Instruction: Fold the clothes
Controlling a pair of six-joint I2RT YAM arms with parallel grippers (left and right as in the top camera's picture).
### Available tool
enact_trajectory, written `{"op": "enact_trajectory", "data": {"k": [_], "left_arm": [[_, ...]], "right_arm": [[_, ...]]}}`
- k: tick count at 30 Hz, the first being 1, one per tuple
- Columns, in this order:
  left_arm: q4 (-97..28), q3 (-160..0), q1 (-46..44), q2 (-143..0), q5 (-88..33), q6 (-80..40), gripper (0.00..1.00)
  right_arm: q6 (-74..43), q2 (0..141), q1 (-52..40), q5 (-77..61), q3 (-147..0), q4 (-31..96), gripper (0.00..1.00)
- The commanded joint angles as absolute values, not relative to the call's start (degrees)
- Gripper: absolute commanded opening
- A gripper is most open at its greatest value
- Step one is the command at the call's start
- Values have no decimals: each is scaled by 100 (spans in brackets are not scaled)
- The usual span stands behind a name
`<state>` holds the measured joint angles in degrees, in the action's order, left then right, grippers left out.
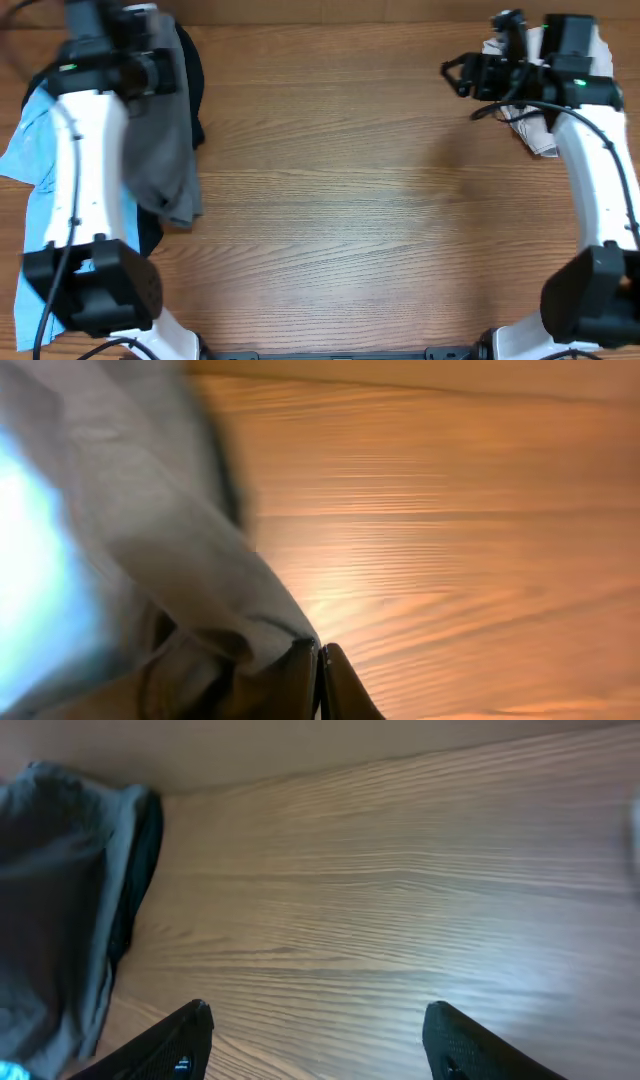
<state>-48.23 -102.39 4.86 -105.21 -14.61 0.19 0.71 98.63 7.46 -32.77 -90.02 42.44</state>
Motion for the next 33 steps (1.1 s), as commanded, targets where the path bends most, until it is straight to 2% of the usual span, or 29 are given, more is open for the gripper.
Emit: {"op": "enact_trajectory", "data": {"k": [1, 9, 18, 20, 23, 24, 25, 26, 27, 30, 33], "left_arm": [[-4504, -10313, -480, -10665, -1806, -360, 4], [-3275, -10313, -2567, -11544, -1809, -821, 4], [-2834, -10313, -3677, -12116, -1806, -1055, 4], [-2744, -10324, -3767, -12105, -1806, -1057, 7], [-2718, -10412, -3793, -12105, -1811, -1109, 27], [-2742, -10481, -3785, -12103, -1811, -1144, 47], [-2775, -10534, -3767, -12097, -1811, -1144, 53], [-2958, -10728, -3691, -12092, -1815, -1144, 74], [-3129, -10884, -3627, -12081, -1828, -1142, 83], [-3892, -11522, -3321, -12046, -1828, -1140, 96], [-4613, -12097, -2936, -12018, -1831, -1140, 100]], "right_arm": [[-172, 9360, 1151, -3319, -9233, 4362, 72], [-178, 9242, 1944, -3465, -9233, 4928, 72], [-176, 9240, 2320, -3465, -9233, 5142, 73], [-178, 9240, 2403, -3468, -9233, 5155, 73], [-178, 9240, 2512, -3470, -9233, 5159, 73], [-176, 9240, 2558, -3487, -9233, 5159, 73], [-178, 9240, 2576, -3487, -9233, 5157, 73], [-176, 9240, 2613, -3487, -9233, 5159, 73], [-174, 9240, 2620, -3485, -9233, 5159, 73], [-165, 9240, 2622, -3487, -9233, 5181, 73], [91, 9242, 2477, -3658, -9233, 5253, 73]]}}
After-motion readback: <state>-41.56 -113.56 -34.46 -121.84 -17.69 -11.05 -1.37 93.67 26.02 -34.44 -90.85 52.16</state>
